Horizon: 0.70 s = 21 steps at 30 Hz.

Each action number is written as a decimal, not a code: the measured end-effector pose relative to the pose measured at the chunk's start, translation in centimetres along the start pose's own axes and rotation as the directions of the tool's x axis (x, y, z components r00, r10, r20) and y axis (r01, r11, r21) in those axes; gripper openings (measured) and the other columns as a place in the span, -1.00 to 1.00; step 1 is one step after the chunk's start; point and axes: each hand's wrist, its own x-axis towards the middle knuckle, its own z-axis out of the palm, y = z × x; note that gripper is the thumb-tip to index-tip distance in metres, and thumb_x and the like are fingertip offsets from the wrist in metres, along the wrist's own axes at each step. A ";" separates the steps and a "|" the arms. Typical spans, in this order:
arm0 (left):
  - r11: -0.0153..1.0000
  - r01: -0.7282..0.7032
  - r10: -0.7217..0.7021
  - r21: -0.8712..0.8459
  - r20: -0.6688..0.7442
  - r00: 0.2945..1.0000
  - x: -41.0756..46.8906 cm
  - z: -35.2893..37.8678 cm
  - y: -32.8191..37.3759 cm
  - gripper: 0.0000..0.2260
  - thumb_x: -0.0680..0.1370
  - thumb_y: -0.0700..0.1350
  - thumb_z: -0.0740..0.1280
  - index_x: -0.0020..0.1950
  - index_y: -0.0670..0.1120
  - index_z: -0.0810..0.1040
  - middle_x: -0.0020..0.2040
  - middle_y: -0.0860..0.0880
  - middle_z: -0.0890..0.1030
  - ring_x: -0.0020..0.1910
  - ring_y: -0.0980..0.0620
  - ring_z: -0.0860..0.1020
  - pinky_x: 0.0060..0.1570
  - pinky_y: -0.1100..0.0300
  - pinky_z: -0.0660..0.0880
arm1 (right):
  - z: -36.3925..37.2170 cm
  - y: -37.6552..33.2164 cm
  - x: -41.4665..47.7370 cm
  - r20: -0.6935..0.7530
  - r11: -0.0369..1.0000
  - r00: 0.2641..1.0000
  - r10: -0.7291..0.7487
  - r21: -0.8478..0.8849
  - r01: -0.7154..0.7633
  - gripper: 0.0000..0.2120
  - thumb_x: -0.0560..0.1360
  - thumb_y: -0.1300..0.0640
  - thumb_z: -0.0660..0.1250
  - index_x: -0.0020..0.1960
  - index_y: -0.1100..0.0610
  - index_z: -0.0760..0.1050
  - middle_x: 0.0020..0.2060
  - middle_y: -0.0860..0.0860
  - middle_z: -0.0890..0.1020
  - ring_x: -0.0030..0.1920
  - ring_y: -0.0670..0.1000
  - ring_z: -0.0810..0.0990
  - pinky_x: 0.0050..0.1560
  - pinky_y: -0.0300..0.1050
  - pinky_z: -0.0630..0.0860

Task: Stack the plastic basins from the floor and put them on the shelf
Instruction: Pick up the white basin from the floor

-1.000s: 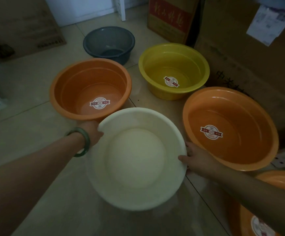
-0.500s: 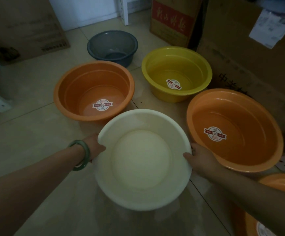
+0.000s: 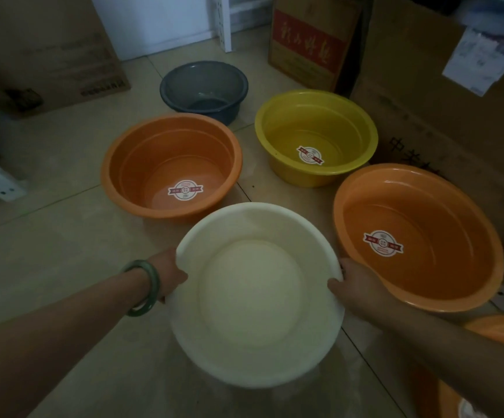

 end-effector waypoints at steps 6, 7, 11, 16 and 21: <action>0.993 0.065 -0.056 -0.098 0.090 0.994 0.6 -0.9 -0.6 -0.58 0.45 0.02 0.36 0.26 -0.06 0.39 -0.01 -0.05 0.55 -0.04 -0.07 0.56 -0.15 0.02 0.59 | 0.3 -1.7 0.5 -0.075 0.983 0.996 -0.042 -0.179 0.028 -0.57 0.47 0.11 0.30 0.32 0.11 0.36 0.14 0.11 0.60 0.07 0.12 0.60 0.00 -0.03 0.57; 0.981 0.103 -0.080 -0.164 0.137 0.987 0.8 -1.5 -0.6 -0.56 0.41 0.11 0.38 0.20 -0.05 0.42 -0.04 -0.03 0.58 -0.07 -0.05 0.59 -0.14 0.04 0.59 | 0.2 -2.2 0.7 -0.093 0.972 0.994 -0.049 -0.234 0.026 -0.54 0.47 0.07 0.30 0.34 0.12 0.32 0.12 0.11 0.60 0.03 0.11 0.61 -0.06 -0.05 0.57; 0.913 0.211 -0.173 -0.350 0.137 0.975 2.4 -4.6 -0.8 -0.28 0.35 0.31 0.30 0.37 -0.11 0.36 0.11 -0.18 0.59 0.04 -0.15 0.58 -0.01 0.01 0.56 | -1.1 -5.4 1.4 -0.076 0.833 0.991 -0.108 -0.551 0.049 -0.59 0.51 -0.07 0.23 0.23 0.17 0.40 -0.08 0.06 0.57 -0.18 0.03 0.51 -0.33 -0.18 0.37; 0.808 0.180 -0.228 -0.561 -0.016 0.973 4.4 -7.8 -1.9 -0.27 0.38 0.30 0.28 0.39 -0.12 0.30 0.11 -0.22 0.54 0.05 -0.19 0.56 0.05 -0.04 0.53 | -2.3 -9.3 3.6 0.042 0.642 0.998 -0.043 -0.764 0.060 -0.56 0.54 -0.10 0.16 0.20 0.20 0.52 0.04 0.11 0.61 -0.06 0.08 0.56 -0.15 -0.15 0.43; 0.755 0.115 -0.255 -0.646 -0.127 0.958 6.2 -10.2 -2.1 -0.31 0.40 0.28 0.29 0.37 -0.13 0.34 0.22 -0.24 0.53 0.10 -0.20 0.56 0.09 -0.08 0.53 | -2.9 -14.0 6.8 0.078 0.575 0.995 0.069 -0.818 0.024 -0.40 0.57 -0.21 0.03 0.33 0.22 0.45 0.17 0.17 0.60 0.15 0.16 0.59 0.12 -0.02 0.49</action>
